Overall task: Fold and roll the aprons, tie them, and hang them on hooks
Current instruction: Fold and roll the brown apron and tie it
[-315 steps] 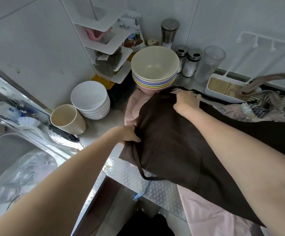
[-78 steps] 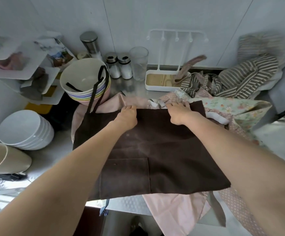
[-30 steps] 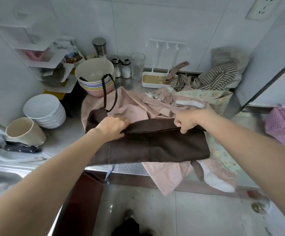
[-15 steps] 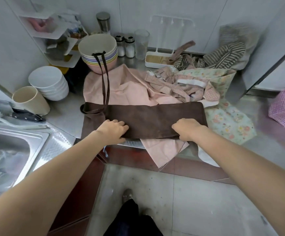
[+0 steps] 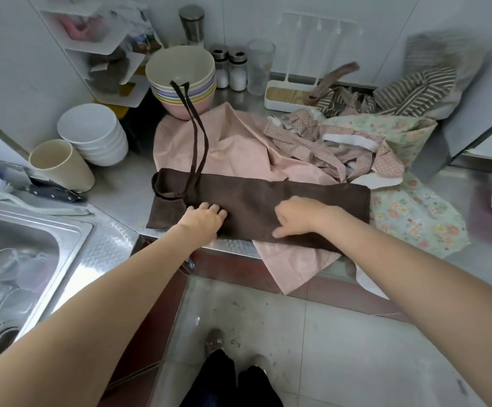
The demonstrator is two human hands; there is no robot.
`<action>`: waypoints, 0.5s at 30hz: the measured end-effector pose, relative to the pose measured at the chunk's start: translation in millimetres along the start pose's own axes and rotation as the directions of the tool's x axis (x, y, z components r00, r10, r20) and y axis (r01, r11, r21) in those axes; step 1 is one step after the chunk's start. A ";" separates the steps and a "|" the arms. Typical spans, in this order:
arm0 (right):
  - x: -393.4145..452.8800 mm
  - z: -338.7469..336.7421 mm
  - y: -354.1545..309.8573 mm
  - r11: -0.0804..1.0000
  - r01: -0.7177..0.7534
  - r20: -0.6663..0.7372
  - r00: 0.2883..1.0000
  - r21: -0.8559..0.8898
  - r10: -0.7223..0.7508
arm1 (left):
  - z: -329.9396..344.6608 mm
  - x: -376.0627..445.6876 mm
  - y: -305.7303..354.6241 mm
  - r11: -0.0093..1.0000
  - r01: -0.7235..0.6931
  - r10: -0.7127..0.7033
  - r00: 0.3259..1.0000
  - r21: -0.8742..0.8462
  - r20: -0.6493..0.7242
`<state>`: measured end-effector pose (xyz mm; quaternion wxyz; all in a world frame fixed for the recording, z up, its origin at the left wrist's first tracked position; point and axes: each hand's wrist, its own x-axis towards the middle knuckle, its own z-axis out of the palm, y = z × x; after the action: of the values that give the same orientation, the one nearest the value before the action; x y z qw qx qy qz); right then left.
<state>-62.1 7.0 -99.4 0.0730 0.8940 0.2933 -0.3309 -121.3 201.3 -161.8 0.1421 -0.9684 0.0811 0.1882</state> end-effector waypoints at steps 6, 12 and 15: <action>57.4 -15.0 -95.0 0.988 0.153 -0.065 0.986 0.035 -0.151 | 3.0 -9.3 -35.0 0.997 0.070 -0.069 0.997 -0.020 0.022; 84.0 2.9 -116.6 0.993 -0.001 0.089 0.996 -0.118 0.012 | 32.4 -25.0 -73.1 0.907 0.305 -0.244 0.942 -0.290 0.230; 88.7 -11.9 -119.7 0.988 0.011 0.182 0.983 -0.151 0.017 | 37.1 -30.7 -88.6 0.829 0.307 -0.231 0.949 -0.466 0.215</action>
<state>-70.1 150.9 -138.8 0.1679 0.8521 0.3082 -0.3883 -143.5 299.7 -161.2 -0.0794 -0.9570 -0.1181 0.2529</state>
